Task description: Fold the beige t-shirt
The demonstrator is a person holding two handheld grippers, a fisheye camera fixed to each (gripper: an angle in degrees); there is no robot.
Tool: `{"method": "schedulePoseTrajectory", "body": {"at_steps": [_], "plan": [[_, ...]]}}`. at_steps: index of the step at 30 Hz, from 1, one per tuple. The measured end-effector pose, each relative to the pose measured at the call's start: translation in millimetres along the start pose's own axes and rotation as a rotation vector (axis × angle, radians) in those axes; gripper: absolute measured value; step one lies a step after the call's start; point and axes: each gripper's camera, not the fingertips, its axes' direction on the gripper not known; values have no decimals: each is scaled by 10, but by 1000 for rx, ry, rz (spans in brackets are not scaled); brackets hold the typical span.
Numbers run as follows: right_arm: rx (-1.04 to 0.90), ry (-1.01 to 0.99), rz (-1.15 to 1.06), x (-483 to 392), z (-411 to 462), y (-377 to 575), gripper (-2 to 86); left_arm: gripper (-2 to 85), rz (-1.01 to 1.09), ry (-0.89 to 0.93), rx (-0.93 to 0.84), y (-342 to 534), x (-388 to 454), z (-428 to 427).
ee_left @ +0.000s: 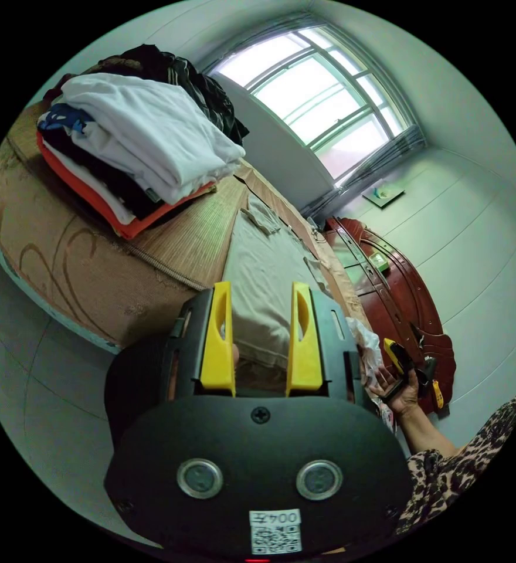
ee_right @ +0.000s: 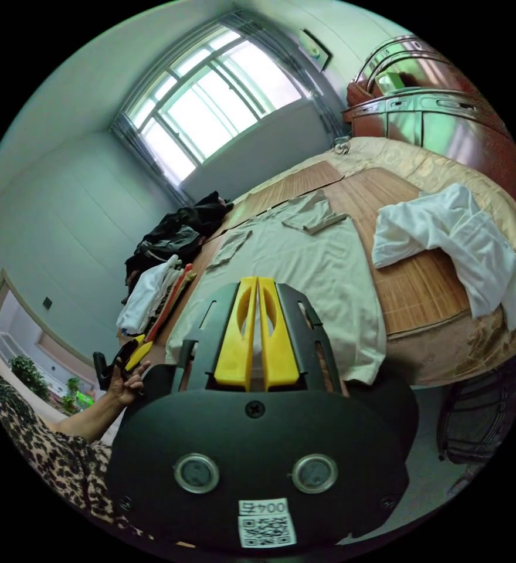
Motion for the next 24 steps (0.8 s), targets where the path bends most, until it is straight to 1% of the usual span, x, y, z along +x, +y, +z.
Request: {"method": "schedulePoseTrajectory", "body": {"at_steps": [4,7,11,13,18,22,24], "plan": [[-17,36,8,96,31,31,-8,137,9,-27,-18,36,167,139],[-87,39,36,210,75,21,-8,137,8,-52,-32,66,254,241],[-101,12,111,390,17,-2,-8,135,10,-85,-51,126,368,398],[-95,16,101,412,5,-27,-8,134,5,-97,-55,160,406,467],[-93,166,-24,336,107,-115,-7,133,1,-119,-64,260,524,689],[-91,174,-15,364,179,-190,-2,134,19,-137,-73,364,655,911],[-7,289,-170,291,197,-171,7,136,28,-139,-77,403,695,1002]]}}
